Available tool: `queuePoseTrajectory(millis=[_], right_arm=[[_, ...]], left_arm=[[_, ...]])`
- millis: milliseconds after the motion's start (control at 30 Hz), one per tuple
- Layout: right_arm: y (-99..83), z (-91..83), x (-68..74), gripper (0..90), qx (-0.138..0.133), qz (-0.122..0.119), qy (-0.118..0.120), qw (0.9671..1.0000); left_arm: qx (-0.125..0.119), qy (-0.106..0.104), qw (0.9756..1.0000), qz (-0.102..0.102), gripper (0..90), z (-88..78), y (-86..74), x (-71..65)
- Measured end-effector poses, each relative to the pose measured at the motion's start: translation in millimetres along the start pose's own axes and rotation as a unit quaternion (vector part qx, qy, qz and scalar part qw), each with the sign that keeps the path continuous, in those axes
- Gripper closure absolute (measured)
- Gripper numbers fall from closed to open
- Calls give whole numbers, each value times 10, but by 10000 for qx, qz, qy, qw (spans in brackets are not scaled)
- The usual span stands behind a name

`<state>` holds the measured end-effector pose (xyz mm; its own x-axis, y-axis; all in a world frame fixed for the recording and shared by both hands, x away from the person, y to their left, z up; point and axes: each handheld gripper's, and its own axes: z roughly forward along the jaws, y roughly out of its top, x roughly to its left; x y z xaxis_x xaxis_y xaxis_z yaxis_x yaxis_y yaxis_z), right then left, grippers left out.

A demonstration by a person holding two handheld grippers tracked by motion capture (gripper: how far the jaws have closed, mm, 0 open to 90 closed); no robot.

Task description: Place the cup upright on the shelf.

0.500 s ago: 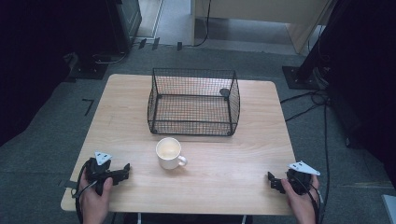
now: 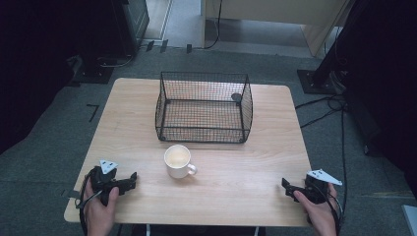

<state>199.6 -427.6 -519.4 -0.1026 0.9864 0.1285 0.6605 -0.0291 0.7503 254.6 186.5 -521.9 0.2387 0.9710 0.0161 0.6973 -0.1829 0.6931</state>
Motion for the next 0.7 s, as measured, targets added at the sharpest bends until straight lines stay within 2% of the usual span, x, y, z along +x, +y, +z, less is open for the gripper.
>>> queuePoseTrajectory(millis=[167, 233, 400, 500, 700], right_arm=[[85, -77, 128, 25, -173, 15, 140, 9997], [140, -134, 250, 25, -291, -91, 268, 9992], [201, -166, 395, 25, -406, -228, 373, 9982], [248, -166, 509, 36, -403, -330, 459, 9976], [318, -156, 623, 39, -417, -416, 520, 9969]], left_arm=[[-1, -2, 10000, 2, 0, 0, 0, 0], [1, -1, 10000, 2, 0, 0, 0, 0], [0, -2, 10000, 0, 0, 0, 0, 0], [3, 0, 10000, 3, 0, 0, 0, 0], [0, 2, 10000, -4, 0, 4, 4, -3]])
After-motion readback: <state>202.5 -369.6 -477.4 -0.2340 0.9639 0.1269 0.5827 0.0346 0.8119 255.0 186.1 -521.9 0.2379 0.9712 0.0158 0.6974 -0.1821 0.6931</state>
